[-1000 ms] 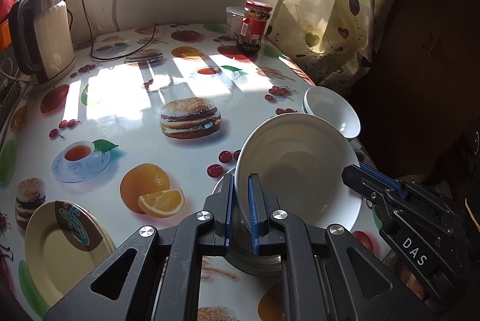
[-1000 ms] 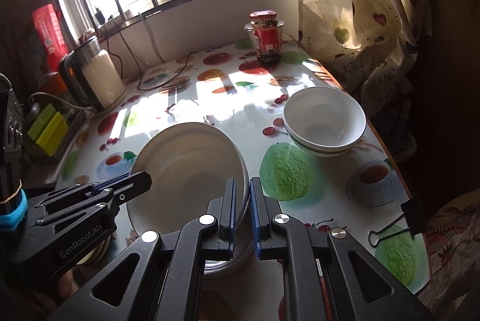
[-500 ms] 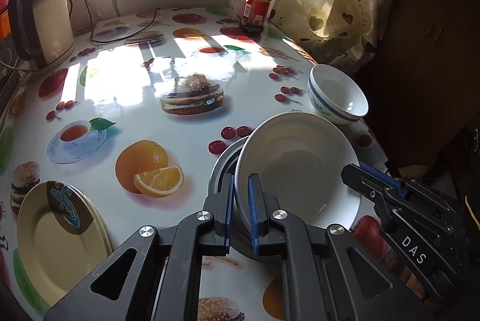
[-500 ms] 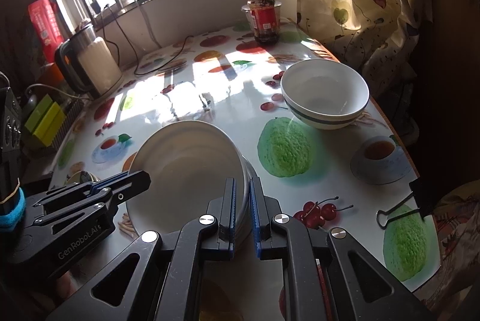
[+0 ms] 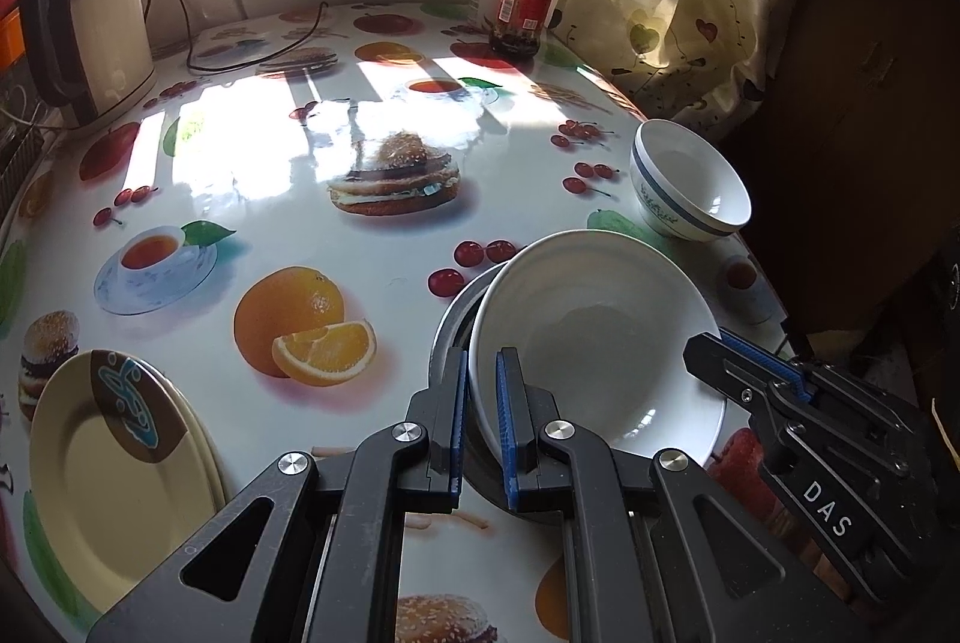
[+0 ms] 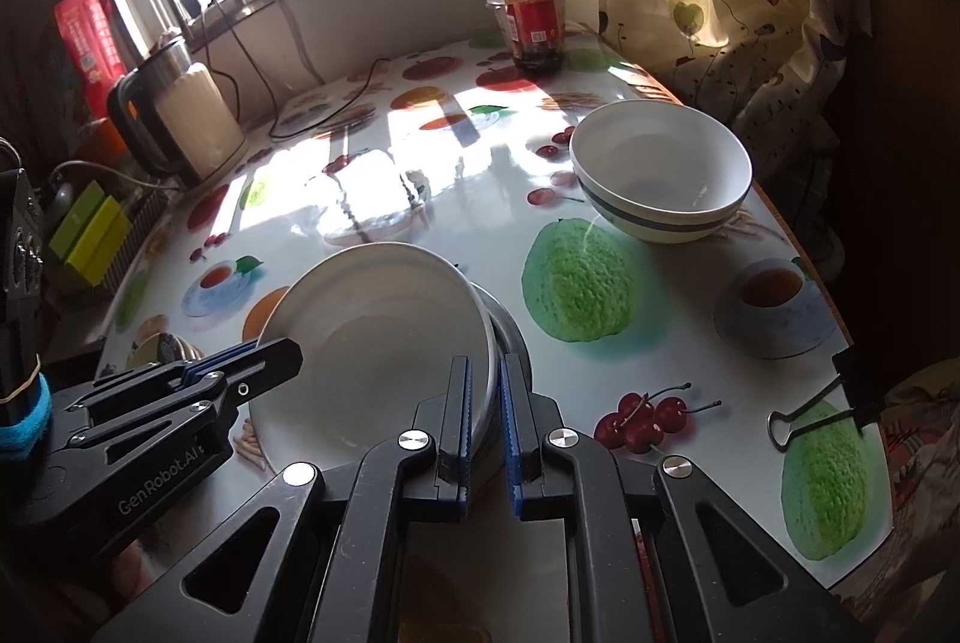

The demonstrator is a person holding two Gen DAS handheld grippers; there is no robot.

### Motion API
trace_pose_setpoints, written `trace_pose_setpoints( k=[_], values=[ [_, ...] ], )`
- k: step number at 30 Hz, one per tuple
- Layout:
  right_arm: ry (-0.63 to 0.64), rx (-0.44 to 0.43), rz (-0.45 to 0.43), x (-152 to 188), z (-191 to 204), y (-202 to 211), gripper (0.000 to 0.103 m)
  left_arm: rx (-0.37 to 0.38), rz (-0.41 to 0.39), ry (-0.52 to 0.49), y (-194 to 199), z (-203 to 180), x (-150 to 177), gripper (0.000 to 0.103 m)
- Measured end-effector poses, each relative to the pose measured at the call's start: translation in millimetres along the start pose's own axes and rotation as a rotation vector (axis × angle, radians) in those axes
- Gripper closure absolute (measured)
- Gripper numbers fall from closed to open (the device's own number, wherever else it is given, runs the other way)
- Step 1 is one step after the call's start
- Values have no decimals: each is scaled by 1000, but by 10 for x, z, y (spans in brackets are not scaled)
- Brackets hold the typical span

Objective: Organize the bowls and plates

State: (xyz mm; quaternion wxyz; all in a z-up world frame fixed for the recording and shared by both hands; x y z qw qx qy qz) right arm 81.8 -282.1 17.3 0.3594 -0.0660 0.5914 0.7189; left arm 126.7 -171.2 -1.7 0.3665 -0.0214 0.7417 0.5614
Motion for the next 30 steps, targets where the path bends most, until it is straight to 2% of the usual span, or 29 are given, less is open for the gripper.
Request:
trace_pose_setpoints(
  k=[22, 30],
  values=[
    [-8, -4, -3, -4, -14, -18, 92, 5, -2, 10, 5, 3, -4, 93],
    [-13, -18, -9, -35, 10, 14, 87, 6, -20, 7, 50, 9, -70, 86]
  ],
)
Point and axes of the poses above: each gripper's, at about its wrist camera, not at the fingertips, and y roughly against the way its jaws point, z to its left, x to its underside, the point moved 3 cm from there along -y, roughly the way its jaws point, and after that the axes turned 11 degrees about -y, right-handed, at the moved point
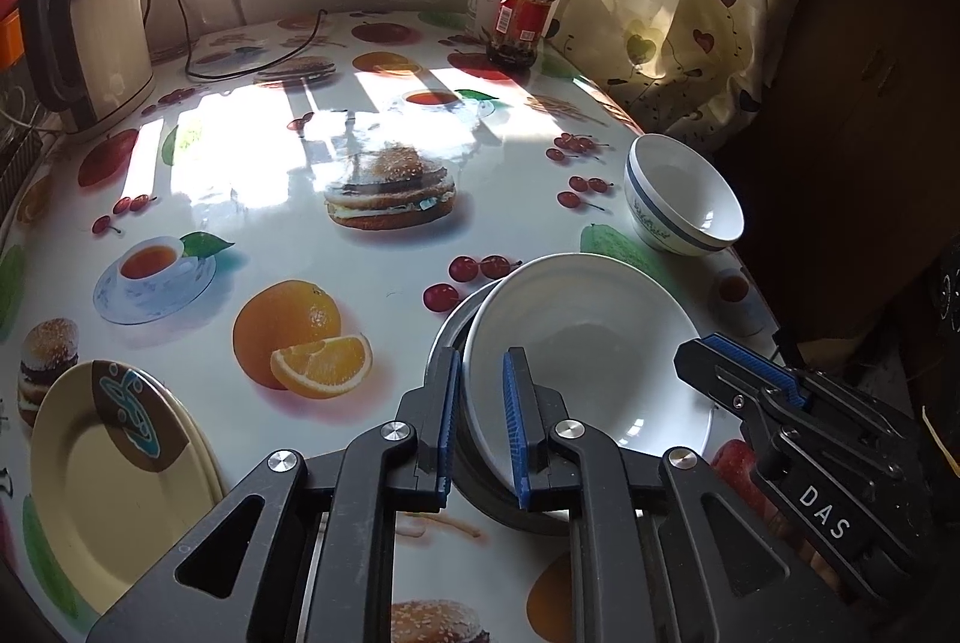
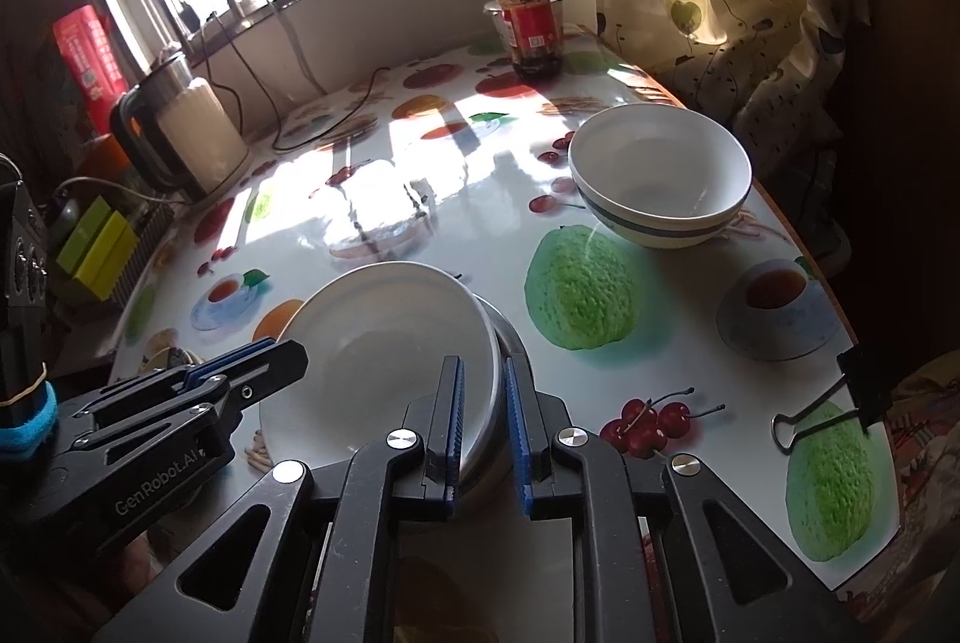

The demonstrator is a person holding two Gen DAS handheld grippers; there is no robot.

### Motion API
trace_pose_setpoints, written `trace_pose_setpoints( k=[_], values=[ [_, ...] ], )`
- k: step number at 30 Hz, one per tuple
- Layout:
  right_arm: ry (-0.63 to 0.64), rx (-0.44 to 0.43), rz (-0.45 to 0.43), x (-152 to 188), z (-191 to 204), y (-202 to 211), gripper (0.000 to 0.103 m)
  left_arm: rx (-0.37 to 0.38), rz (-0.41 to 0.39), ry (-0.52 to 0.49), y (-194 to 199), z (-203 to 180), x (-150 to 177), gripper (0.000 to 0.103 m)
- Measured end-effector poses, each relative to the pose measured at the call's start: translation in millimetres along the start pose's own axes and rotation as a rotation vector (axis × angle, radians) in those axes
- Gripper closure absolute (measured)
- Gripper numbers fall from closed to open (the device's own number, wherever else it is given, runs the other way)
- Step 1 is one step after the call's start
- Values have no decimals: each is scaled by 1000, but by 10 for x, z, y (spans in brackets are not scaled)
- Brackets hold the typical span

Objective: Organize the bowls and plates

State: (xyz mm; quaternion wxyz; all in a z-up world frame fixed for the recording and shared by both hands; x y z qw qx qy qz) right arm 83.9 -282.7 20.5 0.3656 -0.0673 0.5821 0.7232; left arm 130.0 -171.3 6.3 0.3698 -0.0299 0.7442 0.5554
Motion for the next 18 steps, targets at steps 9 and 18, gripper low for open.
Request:
trace_pose_setpoints(
  k=[9, 18],
  values=[
    [-28, 3, -31, -111, -73, 82, 80, -7, -13, -13, 3, -51, -141, 82],
    [-59, 15, -69, -309, -251, 166, 72, -5, -35, -29, -3, -138, -325, 81]
  ],
)
Point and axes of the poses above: each gripper's, at about its wrist camera, not at the fingertips, and y roughly against the way its jaws point, z to its left, x to its underside, the point moved 3 cm from there along -y, roughly the way its jaws point, and after that the axes turned 11 degrees about -y, right-handed, at the moved point
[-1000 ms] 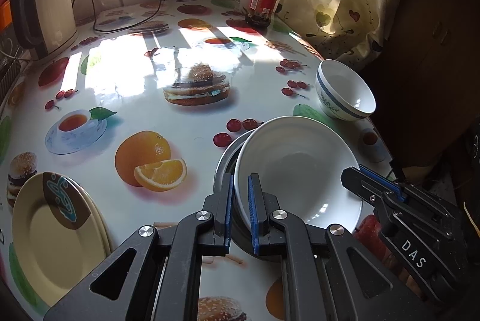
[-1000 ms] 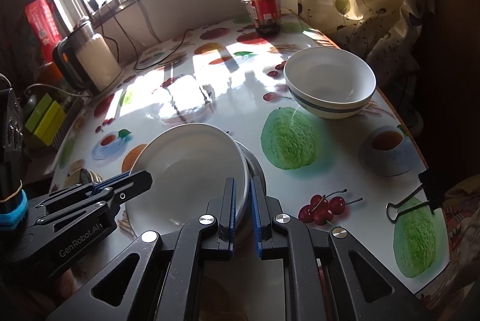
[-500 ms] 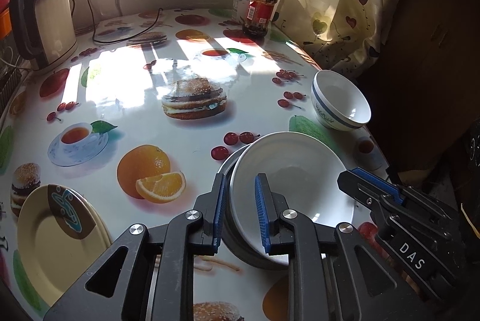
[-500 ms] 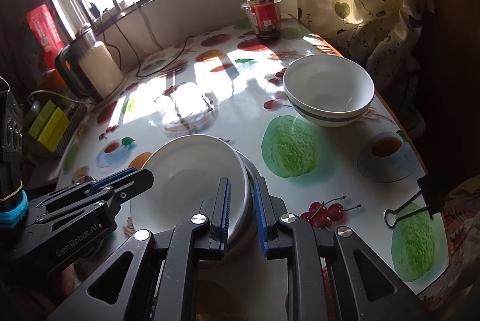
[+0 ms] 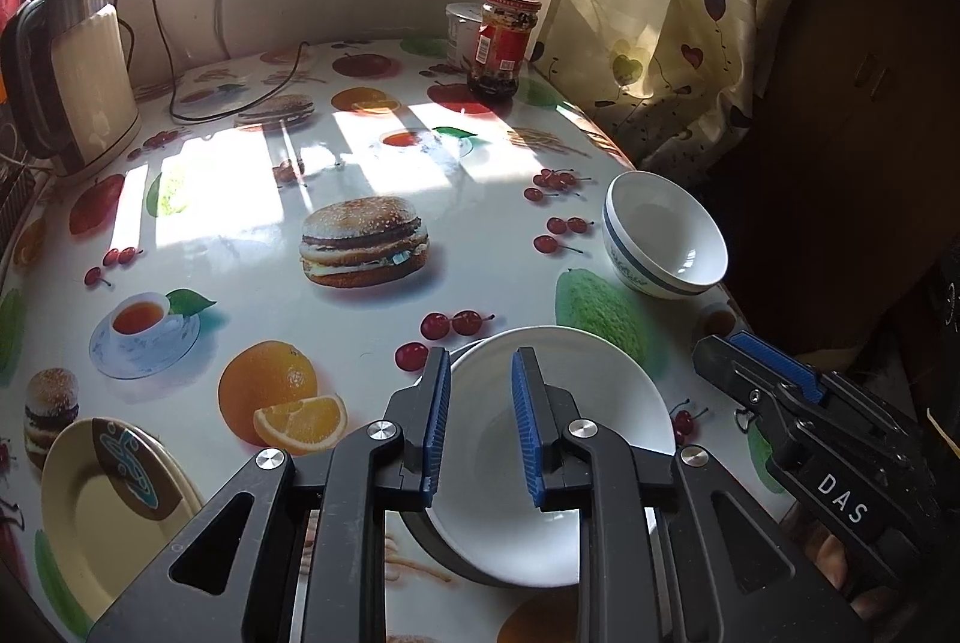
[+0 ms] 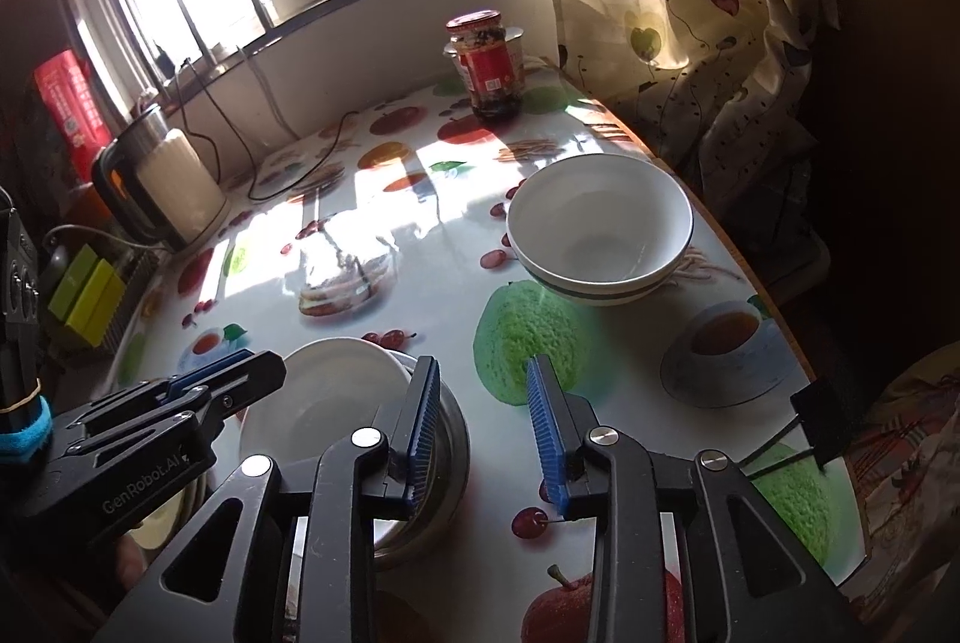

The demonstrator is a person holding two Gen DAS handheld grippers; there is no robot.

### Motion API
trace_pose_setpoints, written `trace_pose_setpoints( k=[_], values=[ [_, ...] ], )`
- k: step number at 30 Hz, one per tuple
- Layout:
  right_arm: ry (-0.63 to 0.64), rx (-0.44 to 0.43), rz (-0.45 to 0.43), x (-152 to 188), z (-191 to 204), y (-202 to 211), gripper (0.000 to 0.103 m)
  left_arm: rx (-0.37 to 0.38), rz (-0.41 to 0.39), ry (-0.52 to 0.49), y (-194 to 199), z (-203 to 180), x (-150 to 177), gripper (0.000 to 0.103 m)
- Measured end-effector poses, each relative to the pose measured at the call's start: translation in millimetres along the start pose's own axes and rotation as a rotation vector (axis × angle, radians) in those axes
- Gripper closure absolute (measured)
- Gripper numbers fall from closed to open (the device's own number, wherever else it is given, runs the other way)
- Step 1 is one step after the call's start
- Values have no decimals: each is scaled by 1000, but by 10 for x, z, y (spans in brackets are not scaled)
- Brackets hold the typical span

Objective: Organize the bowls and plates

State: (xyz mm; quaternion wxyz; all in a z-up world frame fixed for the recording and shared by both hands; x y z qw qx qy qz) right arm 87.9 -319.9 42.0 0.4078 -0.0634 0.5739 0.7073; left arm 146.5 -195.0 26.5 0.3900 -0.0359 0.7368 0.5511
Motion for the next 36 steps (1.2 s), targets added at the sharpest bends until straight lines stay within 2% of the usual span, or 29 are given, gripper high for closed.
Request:
trace_pose_setpoints(
  k=[11, 18, 29, 36],
  values=[
    [-18, 22, -27, -236, -178, -30, 67, 17, -11, -33, -118, -133, -297, 81],
    [-44, 70, -56, -430, -421, -60, 65, 45, -1, -39, -298, -267, -494, 81],
    [-75, 135, -68, -713, -798, -221, 65, 107, 37, -45, -651, -535, -764, 81],
    [-70, 154, -55, -832, -911, -374, 65, 110, 74, -36, -868, -630, -873, 81]
  ],
)
Point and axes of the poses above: each gripper's, at about its wrist camera, not at the fingertips, and y roughly against the way its jaws point, z to its left, x to its underside, the point moved 3 cm from there along -y, roughly the way its jaws point, and after that the axes turned 11 degrees about -y, right-handed, at the moved point
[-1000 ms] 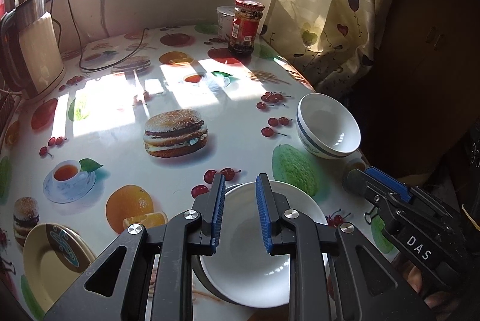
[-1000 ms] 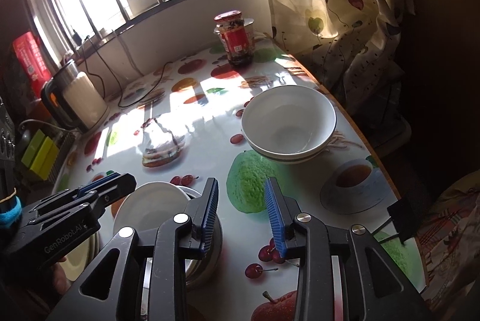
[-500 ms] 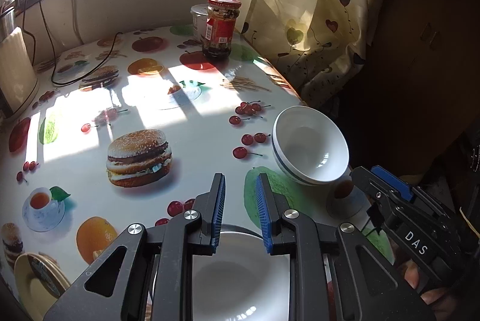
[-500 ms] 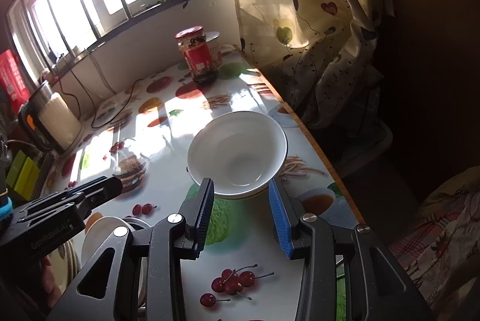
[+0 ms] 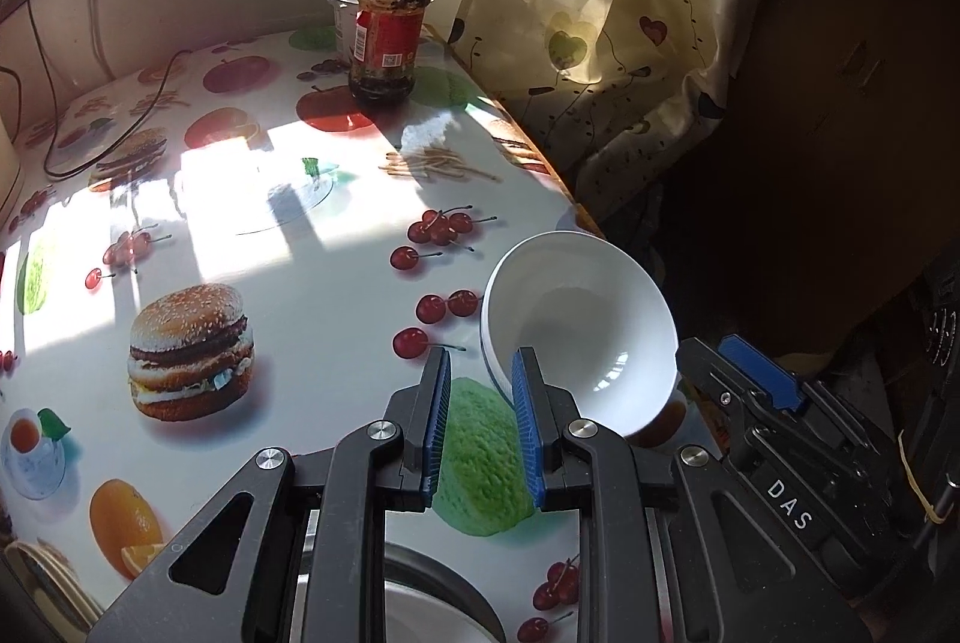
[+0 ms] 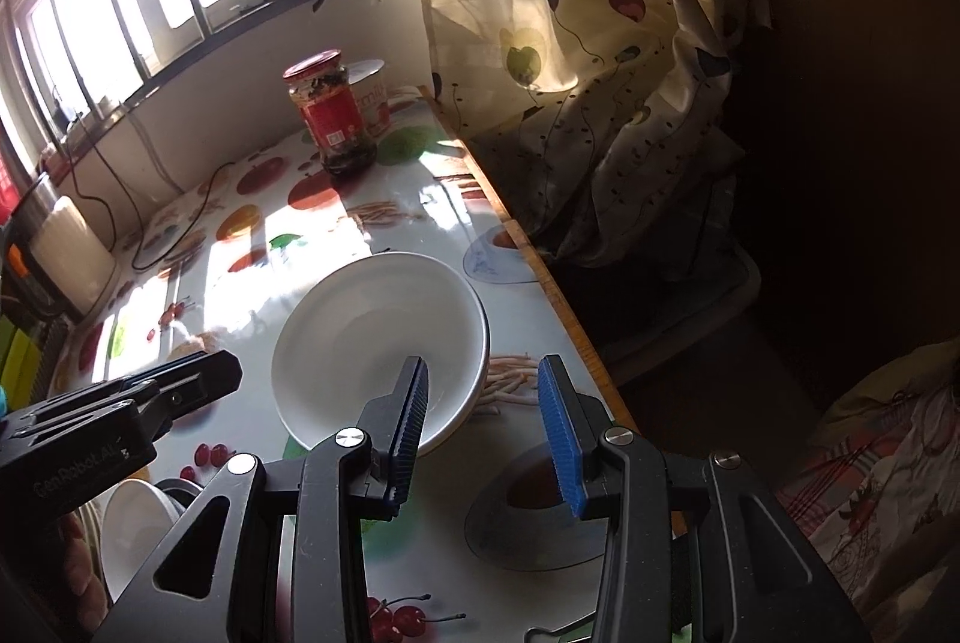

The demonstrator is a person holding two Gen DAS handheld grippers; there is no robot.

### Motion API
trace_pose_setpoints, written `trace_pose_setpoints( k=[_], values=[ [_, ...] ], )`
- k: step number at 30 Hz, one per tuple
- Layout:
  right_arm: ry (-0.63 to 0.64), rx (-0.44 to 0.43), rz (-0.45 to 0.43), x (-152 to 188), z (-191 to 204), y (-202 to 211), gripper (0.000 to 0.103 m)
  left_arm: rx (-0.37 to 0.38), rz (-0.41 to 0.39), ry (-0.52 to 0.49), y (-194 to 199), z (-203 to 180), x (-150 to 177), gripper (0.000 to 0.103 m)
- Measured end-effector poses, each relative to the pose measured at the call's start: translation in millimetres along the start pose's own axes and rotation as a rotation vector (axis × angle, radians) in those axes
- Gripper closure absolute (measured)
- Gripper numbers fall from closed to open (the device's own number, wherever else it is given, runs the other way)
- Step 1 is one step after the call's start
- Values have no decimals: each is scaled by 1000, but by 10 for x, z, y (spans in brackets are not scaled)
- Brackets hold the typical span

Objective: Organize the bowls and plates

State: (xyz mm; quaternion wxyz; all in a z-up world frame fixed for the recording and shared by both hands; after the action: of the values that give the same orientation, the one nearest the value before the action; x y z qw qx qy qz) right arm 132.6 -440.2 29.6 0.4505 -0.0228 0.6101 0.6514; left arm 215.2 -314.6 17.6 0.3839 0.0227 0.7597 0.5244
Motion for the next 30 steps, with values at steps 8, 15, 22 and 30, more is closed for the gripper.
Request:
trace_pose_setpoints(
  k=[8, 15, 22, 30],
  values=[
    [12, 0, 23, -47, -13, -160, 65, 13, 30, 6, -166, -41, -27, 81],
    [15, -3, 40, -62, -14, -265, 67, 9, 53, 7, -278, -63, -53, 81],
    [22, -14, 58, -51, 1, -334, 78, -1, 66, -10, -345, -112, -59, 81],
    [26, -22, 68, -26, 24, -373, 87, -5, 66, -12, -379, -104, -64, 82]
  ],
)
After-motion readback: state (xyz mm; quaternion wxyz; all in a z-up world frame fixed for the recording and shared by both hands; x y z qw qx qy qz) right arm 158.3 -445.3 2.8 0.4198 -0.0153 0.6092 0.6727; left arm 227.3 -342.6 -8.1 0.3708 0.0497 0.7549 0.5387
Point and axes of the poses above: each gripper's, at about its wrist camera, not at the fingertips, and y roughly against the way its jaws point, z to its left, x to its underside, the point moved 3 cm from there along -y, roughly the way its jaws point, and after that the axes turned 11 degrees about -y, right-handed, at the moved point
